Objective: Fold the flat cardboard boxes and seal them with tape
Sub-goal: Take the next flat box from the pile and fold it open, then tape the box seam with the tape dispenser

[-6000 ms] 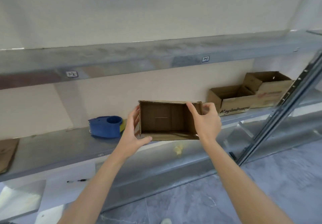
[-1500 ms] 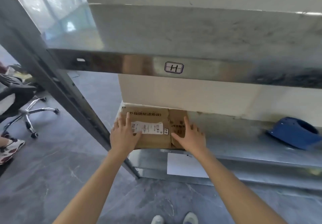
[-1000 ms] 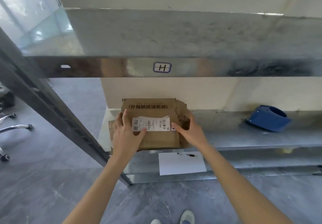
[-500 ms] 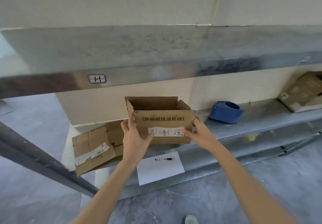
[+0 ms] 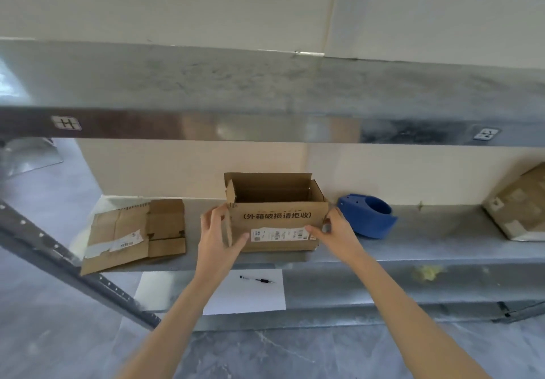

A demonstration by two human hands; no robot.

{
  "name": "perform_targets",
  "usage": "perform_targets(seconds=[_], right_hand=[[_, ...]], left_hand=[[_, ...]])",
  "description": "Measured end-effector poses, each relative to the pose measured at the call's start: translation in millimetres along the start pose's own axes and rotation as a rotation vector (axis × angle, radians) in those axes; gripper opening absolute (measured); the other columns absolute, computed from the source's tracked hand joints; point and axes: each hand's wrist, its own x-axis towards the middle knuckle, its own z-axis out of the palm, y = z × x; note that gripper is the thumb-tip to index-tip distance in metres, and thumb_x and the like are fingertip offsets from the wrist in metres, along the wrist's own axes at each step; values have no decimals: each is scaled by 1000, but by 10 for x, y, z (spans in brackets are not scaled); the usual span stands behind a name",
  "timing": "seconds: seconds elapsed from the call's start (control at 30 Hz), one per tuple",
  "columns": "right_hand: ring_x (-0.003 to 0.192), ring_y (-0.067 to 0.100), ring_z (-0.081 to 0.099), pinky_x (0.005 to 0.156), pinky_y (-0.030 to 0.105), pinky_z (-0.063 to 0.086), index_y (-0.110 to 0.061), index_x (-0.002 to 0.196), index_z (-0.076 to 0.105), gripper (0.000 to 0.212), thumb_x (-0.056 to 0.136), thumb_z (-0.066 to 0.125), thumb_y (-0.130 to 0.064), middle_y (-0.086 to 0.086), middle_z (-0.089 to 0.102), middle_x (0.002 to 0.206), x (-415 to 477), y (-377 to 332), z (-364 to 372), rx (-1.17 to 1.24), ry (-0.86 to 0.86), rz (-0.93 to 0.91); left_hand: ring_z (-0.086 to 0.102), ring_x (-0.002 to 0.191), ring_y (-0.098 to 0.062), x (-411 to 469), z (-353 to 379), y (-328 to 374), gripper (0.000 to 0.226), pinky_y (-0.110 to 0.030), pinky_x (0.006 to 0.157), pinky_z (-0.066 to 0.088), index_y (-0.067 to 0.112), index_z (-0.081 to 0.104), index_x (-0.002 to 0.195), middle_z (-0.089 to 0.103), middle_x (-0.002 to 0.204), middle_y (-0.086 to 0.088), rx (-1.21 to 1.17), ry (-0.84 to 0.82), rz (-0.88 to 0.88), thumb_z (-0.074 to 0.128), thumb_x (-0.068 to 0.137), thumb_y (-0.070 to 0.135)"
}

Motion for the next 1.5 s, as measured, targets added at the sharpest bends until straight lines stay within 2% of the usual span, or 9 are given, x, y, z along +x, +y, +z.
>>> perform_targets(seconds=[0.23, 0.47, 0.57, 0.67, 0.8, 1.03, 1.2, 1.33, 1.5], right_hand=[[114, 7, 54, 92, 37, 53, -26, 126, 52, 51, 83, 77, -36, -27, 48, 121, 71, -6, -135, 28, 38, -200], [118, 3, 47, 92, 22, 38, -20, 119, 66, 38, 91, 64, -46, -16, 47, 133, 154, 33, -36, -58, -49, -231], [114, 11, 54, 87, 25, 45, -25, 125, 54, 43, 89, 68, -45, -15, 49, 129, 202, 33, -22, -27, 31, -194], [118, 11, 51, 88, 33, 52, -37, 142, 30, 77, 81, 77, -43, -18, 34, 144, 232, 14, -29, 37, 103, -172], [123, 5, 46, 94, 27, 43, -40, 154, 12, 95, 84, 76, -37, -13, 22, 158, 277, 18, -12, -7, 61, -228], [116, 4, 49, 86, 29, 52, -31, 142, 37, 60, 91, 69, -30, -5, 43, 138, 293, -8, -11, -108, 108, -242], [115, -1, 47, 74, 21, 49, -22, 112, 57, 25, 91, 67, -31, -14, 33, 149, 248, 99, 1, -204, 169, -267], [110, -6, 48, 81, 22, 48, -25, 114, 57, 26, 92, 63, -38, -25, 44, 131, 219, 125, 46, -153, 175, -250], [109, -7, 48, 78, 24, 50, -27, 112, 55, 29, 89, 60, -43, -21, 47, 129, 220, 76, 57, -155, 177, -262]], left_hand=[[47, 120, -15, 40, -41, 91, 45, -33, 99, 44, 25, 55, 121, 51, 124, 7, 6, 11, -35, 78, 82, 24], [50, 119, -17, 170, -99, 54, 22, -48, 98, 49, 28, 60, 114, 58, 118, 10, 1, 6, -87, 65, 94, 34], [54, 117, -15, 236, -148, 39, 33, -44, 98, 48, 30, 53, 126, 61, 116, 14, -1, 45, -85, 62, 95, 33], [59, 112, -17, 319, -175, 27, 49, -40, 93, 50, 26, 44, 135, 63, 115, 9, 2, 75, -85, 68, 92, 27], [51, 116, -11, 394, -194, -7, 68, -18, 85, 48, 31, 35, 146, 40, 144, 7, -23, 16, 2, 71, 90, 18], [55, 109, 5, 478, -186, -33, 53, -5, 81, 46, 28, 40, 134, 46, 132, 21, -136, -97, 32, 65, 93, 8], [54, 112, 1, 483, -89, -118, 18, -6, 77, 49, 11, 58, 109, 52, 125, 2, -70, -103, 120, 64, 93, 6], [55, 110, -3, 505, -99, -144, 17, -20, 88, 52, 12, 61, 107, 54, 124, 5, -53, -97, 148, 67, 91, 9], [50, 122, -20, 524, -102, 14, 34, -37, 96, 46, 15, 65, 117, 59, 130, 4, 362, -34, 338, 70, 84, 16]])
